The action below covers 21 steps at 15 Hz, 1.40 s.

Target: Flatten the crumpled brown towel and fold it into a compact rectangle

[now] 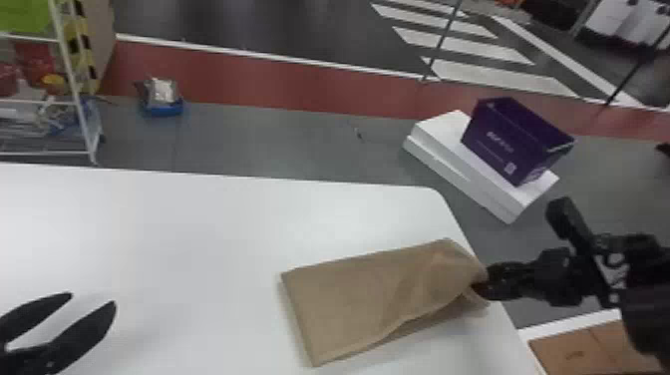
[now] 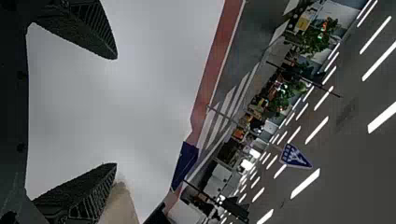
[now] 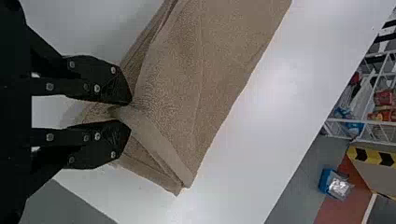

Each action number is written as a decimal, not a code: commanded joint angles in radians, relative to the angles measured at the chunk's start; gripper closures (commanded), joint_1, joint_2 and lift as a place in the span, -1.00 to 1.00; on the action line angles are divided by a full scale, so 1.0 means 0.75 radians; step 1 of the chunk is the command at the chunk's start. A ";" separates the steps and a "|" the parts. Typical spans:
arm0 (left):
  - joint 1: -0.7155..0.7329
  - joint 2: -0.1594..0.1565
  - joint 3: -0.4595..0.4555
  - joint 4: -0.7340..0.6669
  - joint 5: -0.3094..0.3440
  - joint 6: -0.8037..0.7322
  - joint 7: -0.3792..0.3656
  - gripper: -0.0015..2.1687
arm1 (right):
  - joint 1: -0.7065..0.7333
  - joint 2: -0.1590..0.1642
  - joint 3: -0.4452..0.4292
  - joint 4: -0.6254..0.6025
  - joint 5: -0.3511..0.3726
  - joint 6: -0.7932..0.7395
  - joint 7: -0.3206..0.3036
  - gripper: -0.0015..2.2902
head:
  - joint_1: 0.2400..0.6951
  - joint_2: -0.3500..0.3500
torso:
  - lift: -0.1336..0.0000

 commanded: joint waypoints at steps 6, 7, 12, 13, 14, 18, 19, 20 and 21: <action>-0.006 -0.003 0.011 0.009 -0.004 0.004 -0.013 -0.94 | -0.081 -0.040 -0.151 0.100 -0.142 -0.124 0.011 -0.92 | 1.00 -1.00 | -0.85; -0.006 -0.003 0.011 0.011 -0.004 0.004 -0.013 -0.94 | -0.089 -0.027 -0.145 0.121 -0.158 -0.128 0.011 -0.91 | 1.00 -1.00 | -0.85; -0.010 -0.003 0.011 0.023 -0.004 0.004 -0.020 -0.94 | -0.093 0.042 0.000 0.137 -0.064 -0.128 0.011 -0.51 | 1.00 -1.00 | -0.85; -0.010 -0.003 0.017 0.023 -0.004 0.004 -0.022 -0.94 | -0.093 0.036 0.000 0.149 -0.058 -0.112 0.011 -0.55 | 1.00 -1.00 | -0.85; -0.008 -0.003 0.025 0.028 -0.004 0.004 -0.022 -0.94 | -0.079 0.036 -0.012 0.149 -0.054 -0.096 0.011 -0.74 | 1.00 -1.00 | -0.85; -0.029 -0.003 0.021 0.056 -0.004 0.004 -0.028 -0.94 | -0.008 0.011 -0.127 0.155 -0.076 -0.022 0.011 -0.80 | 1.00 -1.00 | -0.85; -0.031 -0.003 0.021 0.058 -0.004 0.004 -0.028 -0.94 | -0.001 -0.001 -0.137 0.184 -0.085 -0.030 0.011 -0.80 | 1.00 -1.00 | -0.85; -0.039 -0.003 0.021 0.066 -0.004 0.004 -0.030 -0.94 | -0.001 -0.003 -0.141 0.219 -0.103 -0.038 0.011 -0.79 | 1.00 -1.00 | -0.85; -0.041 -0.003 0.019 0.070 -0.004 0.004 -0.030 -0.94 | -0.003 -0.003 -0.141 0.247 -0.127 -0.038 0.011 -0.79 | 1.00 -1.00 | -0.85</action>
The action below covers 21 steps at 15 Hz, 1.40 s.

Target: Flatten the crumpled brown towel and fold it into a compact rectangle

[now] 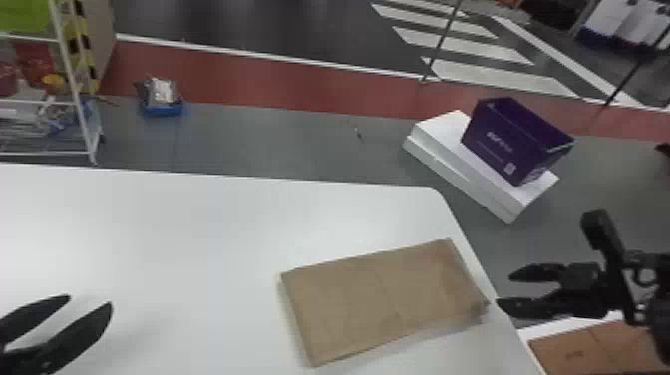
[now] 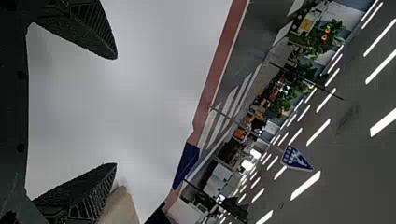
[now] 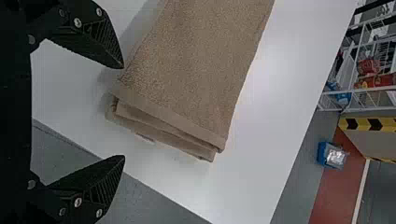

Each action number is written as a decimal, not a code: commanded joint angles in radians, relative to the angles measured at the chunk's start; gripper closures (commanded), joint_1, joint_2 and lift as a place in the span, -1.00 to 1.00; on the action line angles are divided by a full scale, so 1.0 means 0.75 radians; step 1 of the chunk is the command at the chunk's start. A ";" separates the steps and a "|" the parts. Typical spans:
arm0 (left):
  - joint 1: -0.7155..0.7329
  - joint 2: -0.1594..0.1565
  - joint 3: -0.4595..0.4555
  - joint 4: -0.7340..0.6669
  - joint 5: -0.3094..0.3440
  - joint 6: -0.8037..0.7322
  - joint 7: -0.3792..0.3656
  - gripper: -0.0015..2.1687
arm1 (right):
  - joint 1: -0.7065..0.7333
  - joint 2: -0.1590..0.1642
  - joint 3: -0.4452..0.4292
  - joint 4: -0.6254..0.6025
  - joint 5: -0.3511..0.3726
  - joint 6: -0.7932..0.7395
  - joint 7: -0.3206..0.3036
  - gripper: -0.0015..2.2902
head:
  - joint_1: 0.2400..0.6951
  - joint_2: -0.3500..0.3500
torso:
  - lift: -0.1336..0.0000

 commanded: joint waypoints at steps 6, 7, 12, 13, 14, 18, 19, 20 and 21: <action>-0.010 -0.003 -0.004 0.011 0.002 0.000 -0.015 -0.94 | -0.157 -0.001 0.028 0.283 -0.155 0.057 0.011 -0.80 | 1.00 -1.00 | -0.85; -0.010 -0.003 -0.004 0.011 0.002 0.000 -0.019 -0.94 | -0.178 0.001 0.034 0.310 -0.176 0.073 -0.006 -0.80 | 1.00 -1.00 | -0.85; -0.010 -0.003 -0.006 0.011 0.002 0.000 -0.021 -0.94 | -0.276 0.011 0.101 0.431 -0.215 0.090 -0.123 -0.80 | 1.00 -1.00 | -0.85; -0.010 -0.003 -0.008 0.009 0.002 0.000 -0.021 -0.94 | -0.294 0.019 0.120 0.449 -0.219 0.094 -0.141 -0.80 | 1.00 -1.00 | -0.85; -0.007 -0.003 -0.008 0.009 0.002 0.000 -0.023 -0.94 | -0.311 0.023 0.142 0.459 -0.223 0.094 -0.145 -0.80 | 1.00 -1.00 | -0.85; -0.001 -0.003 0.004 0.005 0.004 0.000 -0.029 -0.94 | -0.343 0.034 0.212 0.459 -0.217 0.143 -0.147 -0.67 | 1.00 -1.00 | -0.85; -0.001 -0.003 0.004 0.003 0.004 0.000 -0.031 -0.94 | -0.345 0.034 0.234 0.457 -0.215 0.155 -0.145 -0.50 | 1.00 -1.00 | -0.85; -0.001 -0.003 0.004 0.003 0.004 0.000 -0.031 -0.94 | -0.345 0.034 0.240 0.457 -0.209 0.155 -0.143 -0.36 | 1.00 -1.00 | -0.85; 0.001 -0.003 0.004 0.003 0.004 0.000 -0.031 -0.94 | -0.345 0.034 0.240 0.457 -0.206 0.151 -0.141 -0.27 | 1.00 -1.00 | -0.85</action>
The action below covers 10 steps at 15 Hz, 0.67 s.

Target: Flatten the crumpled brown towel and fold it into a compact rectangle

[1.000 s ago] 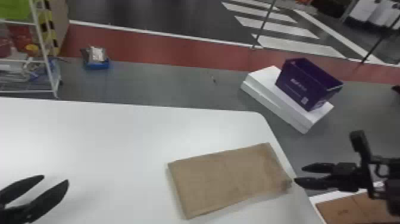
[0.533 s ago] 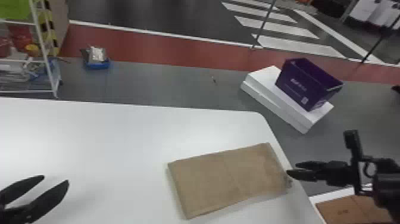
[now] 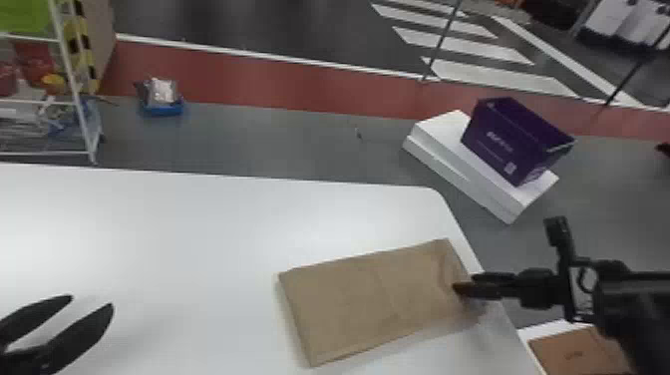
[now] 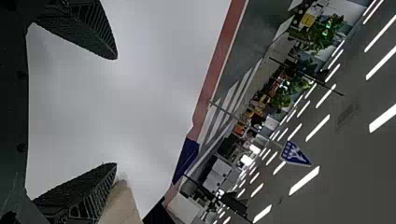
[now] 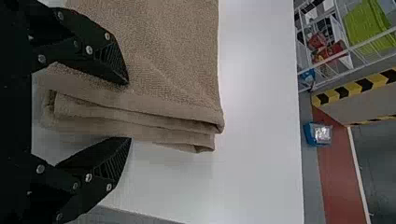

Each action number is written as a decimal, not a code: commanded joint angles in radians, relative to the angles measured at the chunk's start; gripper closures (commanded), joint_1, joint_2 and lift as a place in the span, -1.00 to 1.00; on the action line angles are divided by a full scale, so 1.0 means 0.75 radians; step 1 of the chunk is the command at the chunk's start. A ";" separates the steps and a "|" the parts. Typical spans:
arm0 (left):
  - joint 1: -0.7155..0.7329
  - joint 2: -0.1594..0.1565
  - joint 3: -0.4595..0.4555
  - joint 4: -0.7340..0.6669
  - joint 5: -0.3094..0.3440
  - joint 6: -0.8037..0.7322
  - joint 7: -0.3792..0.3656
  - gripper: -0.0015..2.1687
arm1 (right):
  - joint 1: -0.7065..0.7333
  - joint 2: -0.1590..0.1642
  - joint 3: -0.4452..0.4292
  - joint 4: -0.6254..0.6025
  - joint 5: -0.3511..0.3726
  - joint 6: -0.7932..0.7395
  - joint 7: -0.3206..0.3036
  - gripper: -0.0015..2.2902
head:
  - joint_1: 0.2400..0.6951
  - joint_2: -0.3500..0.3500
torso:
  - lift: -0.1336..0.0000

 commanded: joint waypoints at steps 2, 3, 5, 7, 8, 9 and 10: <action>0.002 -0.003 0.002 -0.001 0.000 0.000 0.000 -0.94 | -0.001 -0.002 0.013 -0.002 0.002 -0.006 0.007 -0.07 | 1.00 -1.00 | -0.85; 0.002 -0.003 0.000 -0.001 0.000 0.000 0.000 -0.94 | -0.001 0.000 0.013 -0.002 -0.002 -0.010 0.007 -0.06 | 1.00 -1.00 | -0.85; 0.002 -0.003 0.002 0.003 0.000 0.000 0.000 -0.94 | -0.005 0.000 -0.001 -0.006 -0.045 -0.010 0.005 0.00 | 1.00 -1.00 | -0.85; 0.002 -0.003 0.004 0.001 0.000 0.000 0.000 -0.94 | -0.005 0.004 -0.044 -0.043 -0.137 0.035 0.022 0.00 | 1.00 -1.00 | -0.85; 0.002 -0.003 0.010 -0.001 0.000 0.000 -0.002 -0.94 | 0.009 0.014 -0.064 -0.102 -0.167 0.084 0.036 0.00 | 1.00 -1.00 | -0.85; 0.004 -0.003 0.014 -0.005 0.002 0.000 -0.004 -0.94 | 0.044 0.035 -0.093 -0.200 -0.186 0.141 0.063 0.00 | 1.00 -1.00 | -0.85; 0.004 -0.003 0.018 -0.005 0.002 0.004 -0.004 -0.94 | 0.087 0.059 -0.130 -0.307 -0.200 0.199 0.097 0.00 | 1.00 -1.00 | -0.85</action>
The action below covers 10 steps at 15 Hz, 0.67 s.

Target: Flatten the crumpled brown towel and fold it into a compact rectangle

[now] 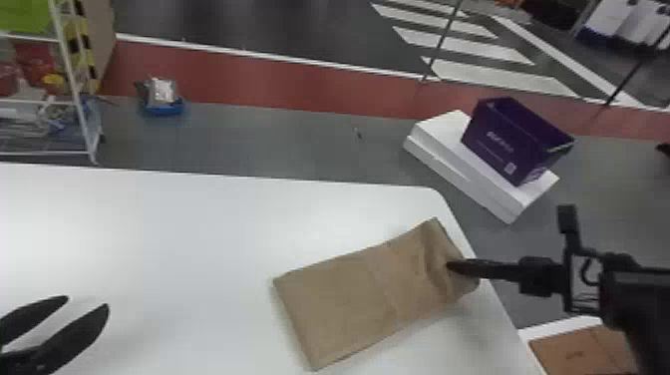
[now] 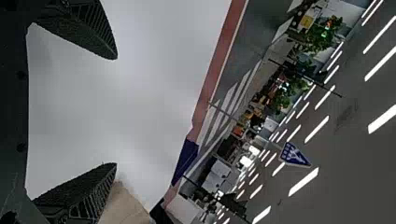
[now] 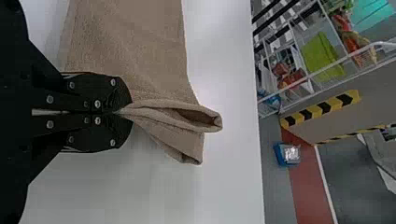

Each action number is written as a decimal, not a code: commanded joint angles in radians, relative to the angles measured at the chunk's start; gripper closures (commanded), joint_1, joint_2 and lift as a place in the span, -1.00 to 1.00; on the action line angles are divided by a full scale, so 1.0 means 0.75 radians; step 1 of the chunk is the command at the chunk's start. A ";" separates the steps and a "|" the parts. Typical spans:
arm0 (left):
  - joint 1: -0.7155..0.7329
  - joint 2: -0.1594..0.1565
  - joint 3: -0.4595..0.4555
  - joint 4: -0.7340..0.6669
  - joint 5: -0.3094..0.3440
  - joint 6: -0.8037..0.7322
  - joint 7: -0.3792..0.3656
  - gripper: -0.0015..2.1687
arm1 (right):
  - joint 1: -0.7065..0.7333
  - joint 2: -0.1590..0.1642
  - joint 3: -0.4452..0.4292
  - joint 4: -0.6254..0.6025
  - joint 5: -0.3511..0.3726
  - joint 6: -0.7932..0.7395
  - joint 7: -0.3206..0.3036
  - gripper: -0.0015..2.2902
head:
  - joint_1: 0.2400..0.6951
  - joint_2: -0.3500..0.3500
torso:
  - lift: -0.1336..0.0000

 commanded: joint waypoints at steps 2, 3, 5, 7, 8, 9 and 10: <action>0.001 -0.003 0.008 -0.002 0.001 0.002 0.000 -0.94 | 0.118 0.065 -0.065 -0.328 -0.044 0.195 0.056 0.00 | 1.00 -1.00 | -0.85; 0.001 -0.003 0.004 -0.004 0.001 0.002 0.000 -0.94 | 0.151 0.086 -0.065 -0.424 -0.042 0.236 0.067 0.00 | 1.00 -1.00 | -0.85; 0.001 -0.003 0.004 -0.004 0.001 0.002 0.002 -0.94 | 0.187 0.125 -0.057 -0.561 -0.048 0.326 0.079 0.00 | 1.00 -0.95 | -0.85; 0.001 -0.003 0.006 -0.004 0.001 0.002 0.002 -0.94 | 0.208 0.162 -0.038 -0.684 -0.046 0.412 0.079 0.00 | 1.00 -0.84 | -0.85; 0.001 -0.003 0.006 -0.006 0.001 0.002 0.002 -0.94 | 0.210 0.170 -0.014 -0.737 -0.044 0.445 0.079 0.00 | 1.00 -0.79 | -0.85; 0.001 -0.003 0.006 -0.006 0.001 0.002 0.002 -0.94 | 0.210 0.180 0.021 -0.766 -0.034 0.477 0.079 0.00 | 1.00 -0.75 | -0.85; 0.003 -0.003 0.008 -0.006 0.001 0.002 0.002 -0.94 | 0.208 0.186 0.068 -0.784 -0.009 0.502 0.079 0.00 | 1.00 -0.71 | -0.85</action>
